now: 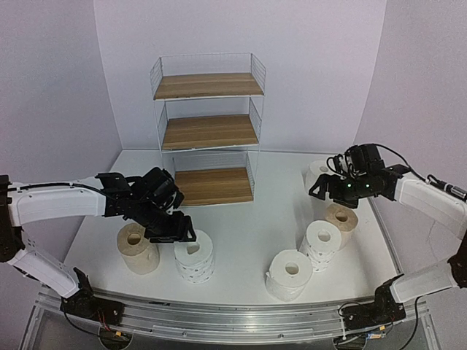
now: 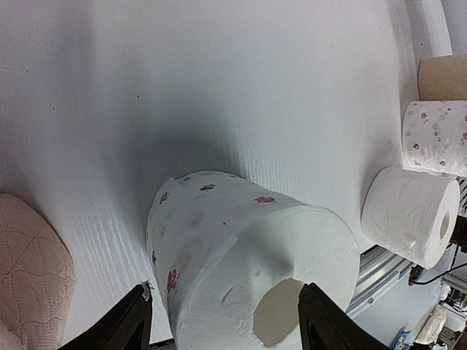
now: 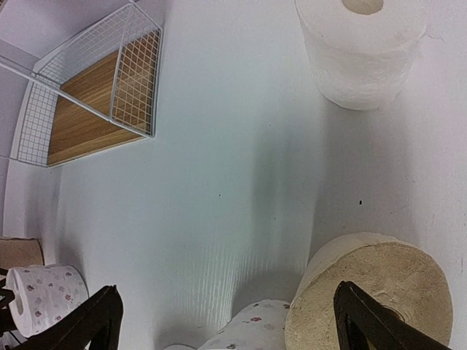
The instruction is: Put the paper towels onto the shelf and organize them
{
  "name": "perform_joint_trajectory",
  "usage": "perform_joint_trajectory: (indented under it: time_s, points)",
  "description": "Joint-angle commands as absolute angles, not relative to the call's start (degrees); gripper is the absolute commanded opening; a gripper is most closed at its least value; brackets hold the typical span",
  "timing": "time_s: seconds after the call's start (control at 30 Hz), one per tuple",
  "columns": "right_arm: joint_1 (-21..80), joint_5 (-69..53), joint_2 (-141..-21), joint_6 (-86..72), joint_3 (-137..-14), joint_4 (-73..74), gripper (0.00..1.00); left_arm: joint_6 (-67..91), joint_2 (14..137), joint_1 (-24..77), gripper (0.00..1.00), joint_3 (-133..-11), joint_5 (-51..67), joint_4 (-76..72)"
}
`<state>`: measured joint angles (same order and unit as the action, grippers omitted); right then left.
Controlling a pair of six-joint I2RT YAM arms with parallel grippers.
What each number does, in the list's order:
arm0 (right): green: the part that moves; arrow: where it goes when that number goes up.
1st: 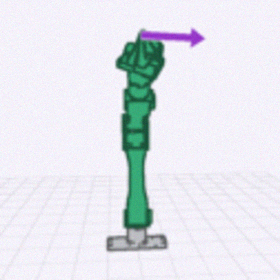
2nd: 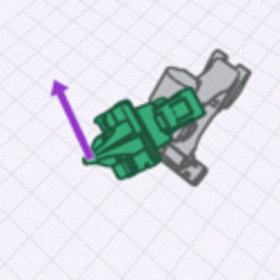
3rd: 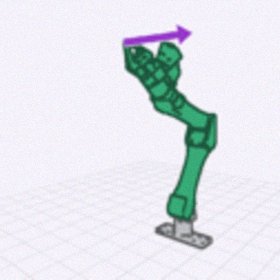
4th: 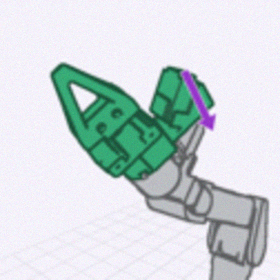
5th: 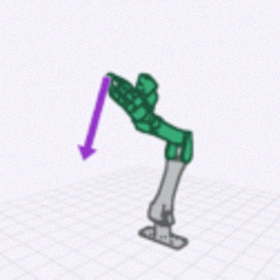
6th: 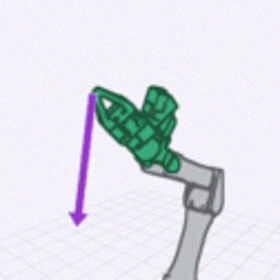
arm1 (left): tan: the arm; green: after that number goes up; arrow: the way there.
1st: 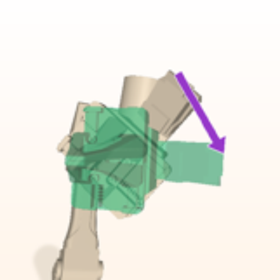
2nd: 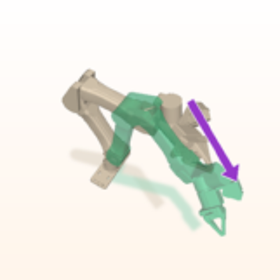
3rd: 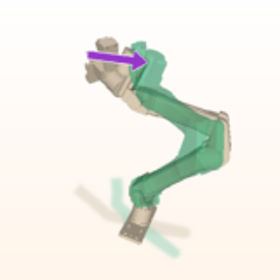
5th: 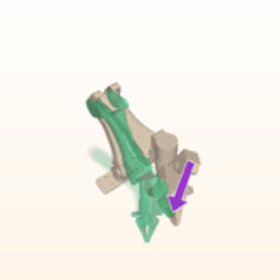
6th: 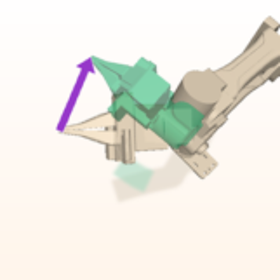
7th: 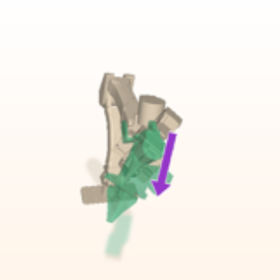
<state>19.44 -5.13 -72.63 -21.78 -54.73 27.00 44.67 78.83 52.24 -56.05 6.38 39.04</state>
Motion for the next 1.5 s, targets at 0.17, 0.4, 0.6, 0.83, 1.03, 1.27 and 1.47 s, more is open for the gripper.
perform_joint_trajectory:
  time_s: [0.17, 0.4, 0.6, 0.83, 1.03, 1.27, 1.47]
  points:
    - [20.6, -5.8, -73.8, -20.1, -57.5, 25.9, 0.96, 42.0, 80.1, 52.6, 0.62, -55.1, 8.2, 40.8]
    - [28.7, -6.6, -73.1, -10.6, -56.5, 22.9, 0.94, 41.0, 83.2, 52.6, 0.27, -58.7, 8.0, 39.3]
    - [38.7, -14.4, -68.1, 2.4, -50.8, 10.7, 0.94, 43.0, 85.1, 52.6, 0.04, -65.4, 7.6, 41.9]
    - [49.5, -15.6, -74.3, 11.7, -53.6, 8.7, 0.94, 41.1, 86.9, 52.6, 0.01, -71.7, 11.9, 43.1]
    - [54.6, -16.8, -81.6, 12.9, -56.6, 4.6, 0.94, 41.0, 87.4, 52.6, 0.01, -72.6, 14.9, 40.3]
    - [58.6, -14.6, -87.2, 12.4, -57.4, -1.3, 0.94, 40.3, 87.2, 52.6, 0.01, -72.8, 17.3, 38.1]
    - [59.3, -14.2, -89.9, 10.1, -57.1, -7.1, 0.95, 38.7, 87.8, 52.6, 0.01, -72.8, 19.3, 37.5]
